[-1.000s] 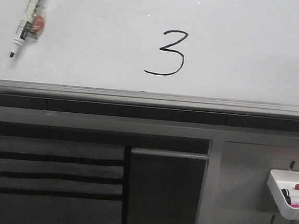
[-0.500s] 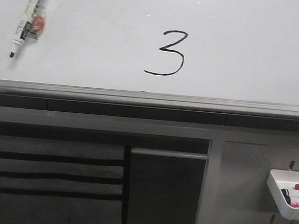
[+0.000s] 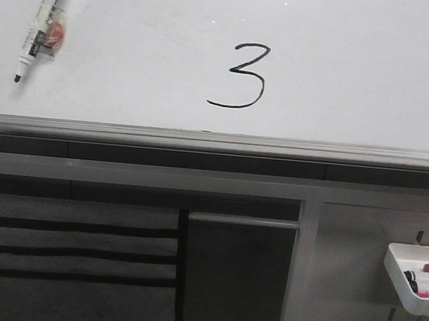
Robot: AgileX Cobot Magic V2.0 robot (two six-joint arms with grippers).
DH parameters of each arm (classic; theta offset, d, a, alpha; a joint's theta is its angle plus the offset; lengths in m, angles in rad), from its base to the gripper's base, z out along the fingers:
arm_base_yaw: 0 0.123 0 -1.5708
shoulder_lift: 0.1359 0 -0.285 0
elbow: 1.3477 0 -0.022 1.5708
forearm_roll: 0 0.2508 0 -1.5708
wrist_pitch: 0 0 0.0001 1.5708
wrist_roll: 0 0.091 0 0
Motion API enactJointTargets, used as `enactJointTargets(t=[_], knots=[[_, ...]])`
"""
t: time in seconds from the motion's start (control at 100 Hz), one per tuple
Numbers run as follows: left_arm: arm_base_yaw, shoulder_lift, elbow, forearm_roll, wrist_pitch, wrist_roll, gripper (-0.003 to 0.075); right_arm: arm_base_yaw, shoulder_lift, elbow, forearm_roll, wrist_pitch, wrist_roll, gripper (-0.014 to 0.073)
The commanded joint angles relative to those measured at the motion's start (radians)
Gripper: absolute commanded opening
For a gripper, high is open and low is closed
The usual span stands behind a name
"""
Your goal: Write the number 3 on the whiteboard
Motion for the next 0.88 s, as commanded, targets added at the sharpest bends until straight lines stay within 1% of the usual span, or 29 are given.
enactJointTargets(t=[0.0,0.03,0.06,0.1,0.15,0.21,0.23,0.3,0.87], knots=[[-0.006,-0.032,0.003,-0.009,-0.086,0.000,-0.0018,-0.006,-0.021,0.017,0.005,-0.137,0.002,-0.0067],[-0.006,-0.032,0.003,-0.009,-0.086,0.000,-0.0018,-0.006,-0.022,0.023,0.005,-0.158,0.002,-0.0067],[-0.006,-0.030,0.003,-0.009,-0.086,0.000,-0.0018,-0.006,-0.022,0.020,-0.002,-0.142,0.006,-0.0067],[-0.006,-0.030,0.003,-0.009,-0.086,0.000,-0.0018,-0.006,-0.022,0.020,-0.046,-0.147,0.029,-0.0067],[-0.006,-0.030,0.003,-0.009,-0.086,0.000,-0.0018,-0.006,-0.022,0.020,-0.114,-0.154,0.103,-0.0067],[-0.006,-0.030,0.003,-0.009,-0.086,0.000,-0.0018,-0.006,-0.022,0.020,-0.235,-0.165,0.210,-0.0067],[-0.006,-0.030,0.003,-0.009,-0.086,0.000,-0.0018,-0.006,-0.022,0.020,-0.251,-0.165,0.233,-0.0067],[-0.006,-0.030,0.003,-0.009,-0.086,0.000,-0.0018,-0.004,-0.022,0.020,-0.253,-0.170,0.255,-0.0067],[-0.006,-0.030,0.003,-0.009,-0.086,0.000,-0.0018,-0.004,-0.022,0.020,-0.251,-0.179,0.255,-0.0067]])
